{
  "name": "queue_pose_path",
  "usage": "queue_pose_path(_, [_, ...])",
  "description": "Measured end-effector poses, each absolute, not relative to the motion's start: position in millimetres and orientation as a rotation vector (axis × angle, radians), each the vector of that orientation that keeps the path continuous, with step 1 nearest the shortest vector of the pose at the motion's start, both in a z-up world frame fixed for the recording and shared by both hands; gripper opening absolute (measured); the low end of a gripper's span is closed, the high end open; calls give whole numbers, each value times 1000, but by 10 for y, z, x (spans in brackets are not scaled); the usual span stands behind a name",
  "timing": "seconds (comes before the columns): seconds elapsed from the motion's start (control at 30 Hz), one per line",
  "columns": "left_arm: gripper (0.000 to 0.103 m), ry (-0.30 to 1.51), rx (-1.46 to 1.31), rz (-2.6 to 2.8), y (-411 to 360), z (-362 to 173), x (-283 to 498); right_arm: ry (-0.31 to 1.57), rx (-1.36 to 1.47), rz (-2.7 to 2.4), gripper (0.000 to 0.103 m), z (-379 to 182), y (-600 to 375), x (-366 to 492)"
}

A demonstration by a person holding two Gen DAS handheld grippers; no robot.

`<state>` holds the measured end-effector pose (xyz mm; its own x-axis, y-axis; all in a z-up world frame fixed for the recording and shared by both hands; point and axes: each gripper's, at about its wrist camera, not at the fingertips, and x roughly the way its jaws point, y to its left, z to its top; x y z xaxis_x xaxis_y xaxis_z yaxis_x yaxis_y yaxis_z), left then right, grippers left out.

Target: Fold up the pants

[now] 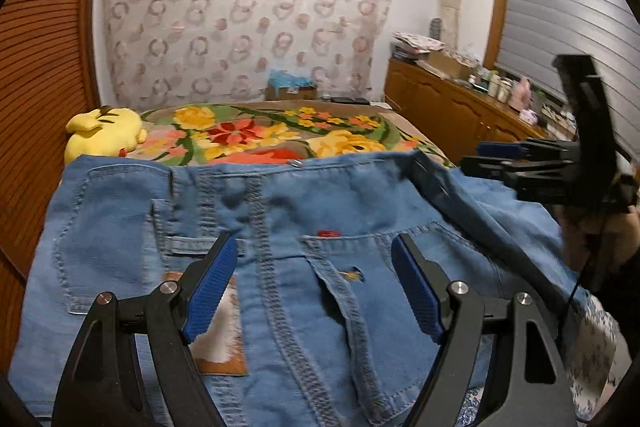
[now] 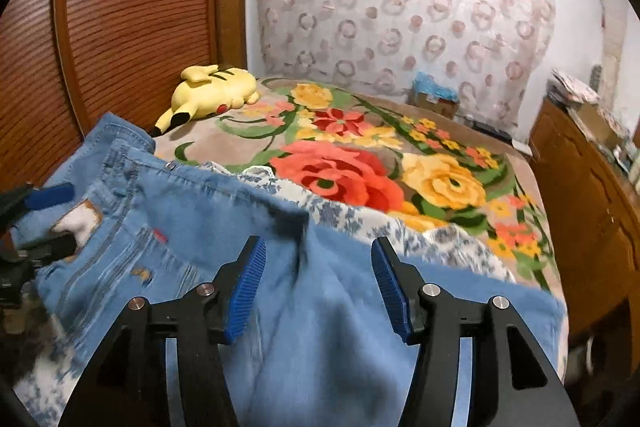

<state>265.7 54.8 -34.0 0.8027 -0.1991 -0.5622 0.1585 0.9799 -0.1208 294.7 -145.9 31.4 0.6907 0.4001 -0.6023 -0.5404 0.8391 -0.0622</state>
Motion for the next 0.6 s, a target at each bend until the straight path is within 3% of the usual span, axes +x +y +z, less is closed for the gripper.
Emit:
queue_pose_path(0.43, [80, 636, 5, -262, 350, -442, 2552, 781, -204, 528, 56, 95, -1728, 2332])
queue_pose_path(0.6, [80, 631, 9, -264, 337, -451, 2521, 833, -240, 515, 43, 21, -1773, 2246])
